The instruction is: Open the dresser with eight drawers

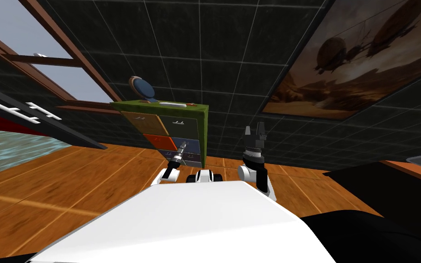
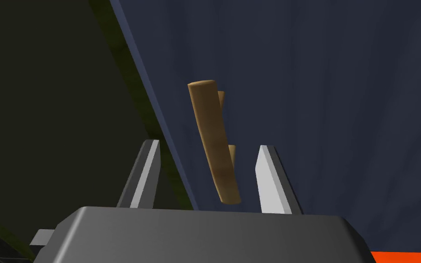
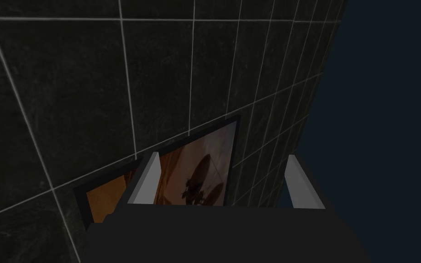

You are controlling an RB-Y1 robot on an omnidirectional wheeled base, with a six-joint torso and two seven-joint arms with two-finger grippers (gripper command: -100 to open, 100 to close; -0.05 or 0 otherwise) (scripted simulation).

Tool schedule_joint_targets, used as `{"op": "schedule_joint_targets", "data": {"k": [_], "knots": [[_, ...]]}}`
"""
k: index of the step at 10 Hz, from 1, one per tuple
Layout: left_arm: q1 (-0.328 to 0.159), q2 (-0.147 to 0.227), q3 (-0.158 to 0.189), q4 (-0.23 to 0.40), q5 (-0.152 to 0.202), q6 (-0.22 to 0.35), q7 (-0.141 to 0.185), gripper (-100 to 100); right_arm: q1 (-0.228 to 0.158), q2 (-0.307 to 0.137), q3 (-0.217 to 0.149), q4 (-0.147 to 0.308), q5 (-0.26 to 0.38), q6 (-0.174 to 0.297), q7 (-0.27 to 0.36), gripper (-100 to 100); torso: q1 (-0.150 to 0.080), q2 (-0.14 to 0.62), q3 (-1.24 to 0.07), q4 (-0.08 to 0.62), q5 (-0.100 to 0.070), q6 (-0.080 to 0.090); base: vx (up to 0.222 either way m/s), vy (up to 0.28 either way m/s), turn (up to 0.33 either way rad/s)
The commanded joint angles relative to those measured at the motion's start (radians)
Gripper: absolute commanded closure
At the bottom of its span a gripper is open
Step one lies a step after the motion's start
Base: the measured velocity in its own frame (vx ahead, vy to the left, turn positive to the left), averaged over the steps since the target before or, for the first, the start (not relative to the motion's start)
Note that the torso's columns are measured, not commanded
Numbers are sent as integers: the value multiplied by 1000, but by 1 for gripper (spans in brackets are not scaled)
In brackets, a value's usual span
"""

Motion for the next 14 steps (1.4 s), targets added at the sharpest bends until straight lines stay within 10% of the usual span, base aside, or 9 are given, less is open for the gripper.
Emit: {"op": "schedule_joint_targets", "data": {"k": [1, 7, 8, 14], "knots": [[19, 7, -7, -25, 0, 2, 6, 100, 0, 0, 0, 0, 0, 0, 0, 0, 2, 9, 5, 4, -1, 0, -165, 24, 19], [67, 21, -26, -69, -2, -2, 16, 100, 0, 0, 0, 0, 0, 0, 0, 0, 1, 4, 2, 3, -1, -1, -174, 22, 25], [69, 31, -26, -105, 1, 44, 25, -100, 0, 0, 0, 0, 0, 0, 0, 0, 1, 4, 2, 4, -1, -1, -101, 7, -5], [86, 68, -26, -248, 9, 166, 55, -100, 0, 0, 0, 0, 0, 0, 0, 0, 1, 0, 0, 0, 0, 0, 10, -9, -7]]}}
